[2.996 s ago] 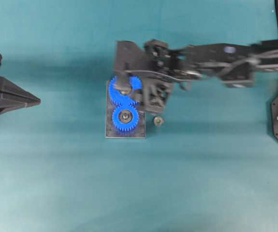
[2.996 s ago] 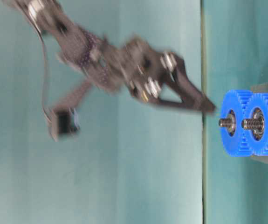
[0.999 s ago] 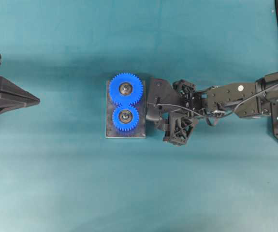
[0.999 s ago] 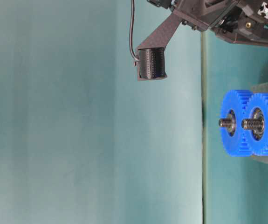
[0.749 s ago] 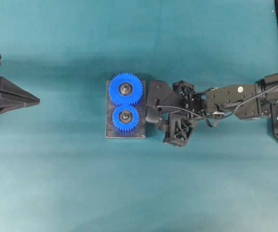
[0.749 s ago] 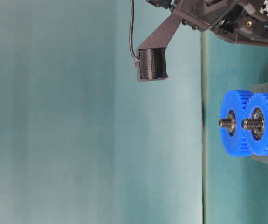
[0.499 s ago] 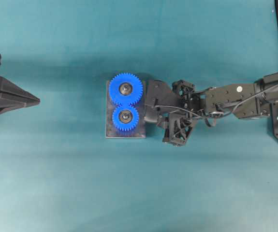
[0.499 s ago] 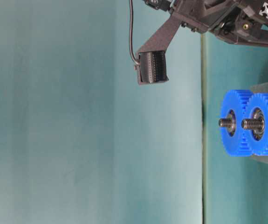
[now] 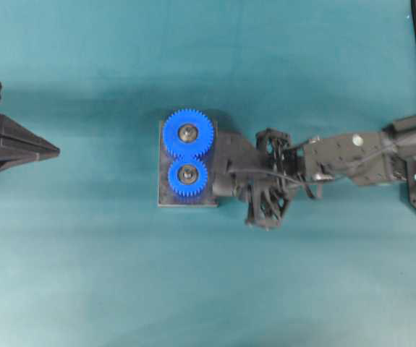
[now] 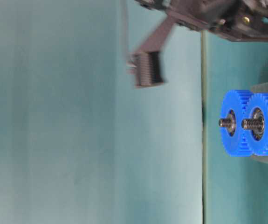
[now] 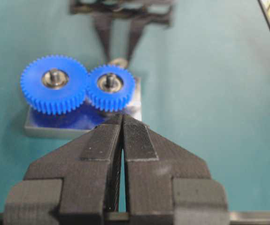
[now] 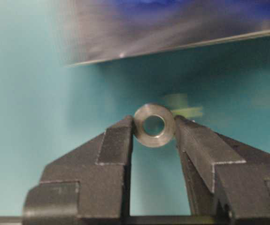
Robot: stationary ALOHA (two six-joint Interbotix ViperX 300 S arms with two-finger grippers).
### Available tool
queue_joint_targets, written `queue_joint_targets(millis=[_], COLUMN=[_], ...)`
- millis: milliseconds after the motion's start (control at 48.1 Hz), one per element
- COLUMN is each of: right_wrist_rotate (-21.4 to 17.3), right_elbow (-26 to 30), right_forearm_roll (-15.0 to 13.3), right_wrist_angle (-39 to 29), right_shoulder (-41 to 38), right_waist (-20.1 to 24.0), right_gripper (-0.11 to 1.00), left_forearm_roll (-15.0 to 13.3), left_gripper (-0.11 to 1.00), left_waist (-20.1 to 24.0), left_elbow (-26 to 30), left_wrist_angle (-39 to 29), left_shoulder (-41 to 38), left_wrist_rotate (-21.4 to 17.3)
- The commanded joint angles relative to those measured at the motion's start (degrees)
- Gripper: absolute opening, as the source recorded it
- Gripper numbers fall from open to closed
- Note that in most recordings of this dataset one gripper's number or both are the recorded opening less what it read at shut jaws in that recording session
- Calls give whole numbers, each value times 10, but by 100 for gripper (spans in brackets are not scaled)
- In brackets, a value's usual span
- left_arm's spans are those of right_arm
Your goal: Insert the washer onto the shaft.
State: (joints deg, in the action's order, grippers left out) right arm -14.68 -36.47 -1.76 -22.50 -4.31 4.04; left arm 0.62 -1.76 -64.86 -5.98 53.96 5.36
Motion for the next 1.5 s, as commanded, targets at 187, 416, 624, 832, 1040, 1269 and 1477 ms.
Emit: queue_joint_targets(millis=[187, 416, 624, 832, 1040, 1269, 1477], right_wrist_rotate=[16, 30, 31, 36, 38, 38, 38], right_elbow=[58, 102, 127, 153, 170, 171, 171], right_forearm_roll=[-4, -10, -30, -39, -40, -41, -41], right_wrist_angle=[-42, -40, -41, -40, -42, -44, -45], right_shoulder=[57, 44, 21, -8, -30, -34, -36], right_waist=[0, -2, -8, -14, -16, -19, -24], right_gripper=[30, 30, 30, 30, 30, 30, 30], left_forearm_roll=[1, 1, 1, 1, 1, 2, 1], left_gripper=[1, 1, 1, 1, 1, 1, 1], left_waist=[-1, -1, 0, -1, 0, 0, -1], left_elbow=[12, 12, 11, 11, 11, 11, 11], left_wrist_angle=[5, 5, 5, 5, 5, 5, 5], left_shoulder=[-2, -2, -1, -1, 0, 0, 0], left_wrist_rotate=[0, 0, 0, 0, 0, 0, 0])
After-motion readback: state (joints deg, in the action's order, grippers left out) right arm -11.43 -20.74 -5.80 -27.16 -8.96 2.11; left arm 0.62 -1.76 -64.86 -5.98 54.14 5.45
